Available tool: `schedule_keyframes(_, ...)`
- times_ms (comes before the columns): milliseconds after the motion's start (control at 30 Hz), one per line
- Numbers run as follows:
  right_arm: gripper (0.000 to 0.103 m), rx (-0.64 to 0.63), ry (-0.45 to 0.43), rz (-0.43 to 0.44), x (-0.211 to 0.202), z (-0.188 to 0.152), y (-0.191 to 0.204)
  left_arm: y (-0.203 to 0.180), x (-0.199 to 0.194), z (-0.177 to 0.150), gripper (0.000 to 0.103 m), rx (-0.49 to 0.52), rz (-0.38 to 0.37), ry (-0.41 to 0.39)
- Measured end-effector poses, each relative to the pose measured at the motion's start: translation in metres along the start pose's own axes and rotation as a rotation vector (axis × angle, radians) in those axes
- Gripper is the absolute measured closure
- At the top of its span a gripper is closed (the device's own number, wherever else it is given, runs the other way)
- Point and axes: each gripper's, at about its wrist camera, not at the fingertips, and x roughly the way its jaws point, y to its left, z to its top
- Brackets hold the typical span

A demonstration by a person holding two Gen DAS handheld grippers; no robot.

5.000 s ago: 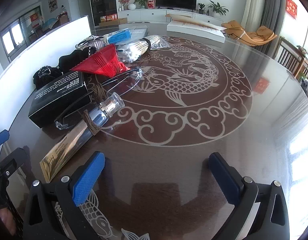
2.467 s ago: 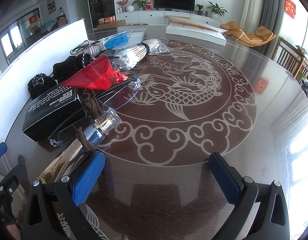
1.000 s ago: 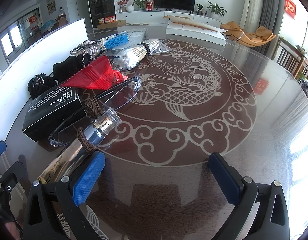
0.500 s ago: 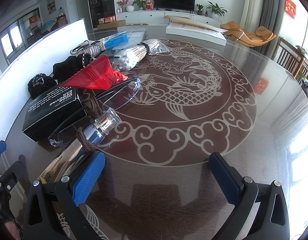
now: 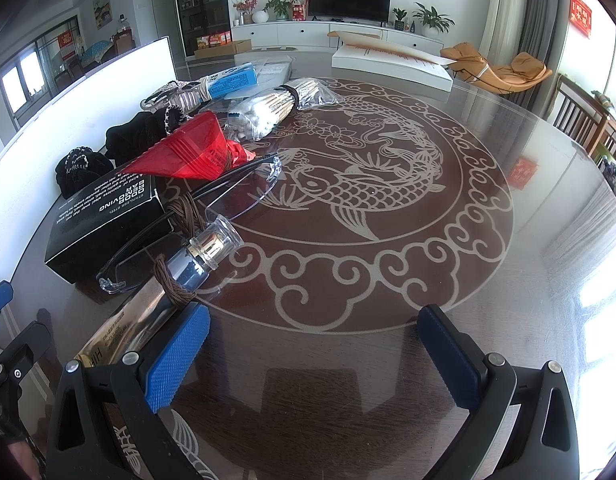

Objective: Organize objects

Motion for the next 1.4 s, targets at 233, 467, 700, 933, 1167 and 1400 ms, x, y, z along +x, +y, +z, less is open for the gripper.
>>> schedule_keyframes(233,0.000,0.000,0.000,0.000,0.000,0.000,0.000,0.000,0.000,0.000,0.000,0.000,0.001,-0.001)
schedule_keyframes(467,0.000,0.000,0.000,0.000,0.000,0.000,0.000,0.010,-0.011,0.003,0.000,-0.016,-0.002,-0.022)
schedule_keyframes(700,0.000,0.000,0.000,0.000,0.000,0.000,0.000,0.019,-0.015,0.006,0.000,-0.052,-0.030,-0.018)
schedule_keyframes(933,0.000,0.000,0.000,0.000,0.000,0.000,0.000,0.014,-0.011,0.003,0.000,-0.041,-0.025,-0.003)
schedule_keyframes(1167,0.000,0.000,0.000,0.000,0.000,0.000,0.000,0.016,-0.013,0.000,0.000,-0.040,-0.013,-0.006)
schedule_keyframes(1400,0.000,0.000,0.000,0.000,0.000,0.000,0.000,0.020,-0.012,0.000,0.000,-0.063,-0.031,0.005)
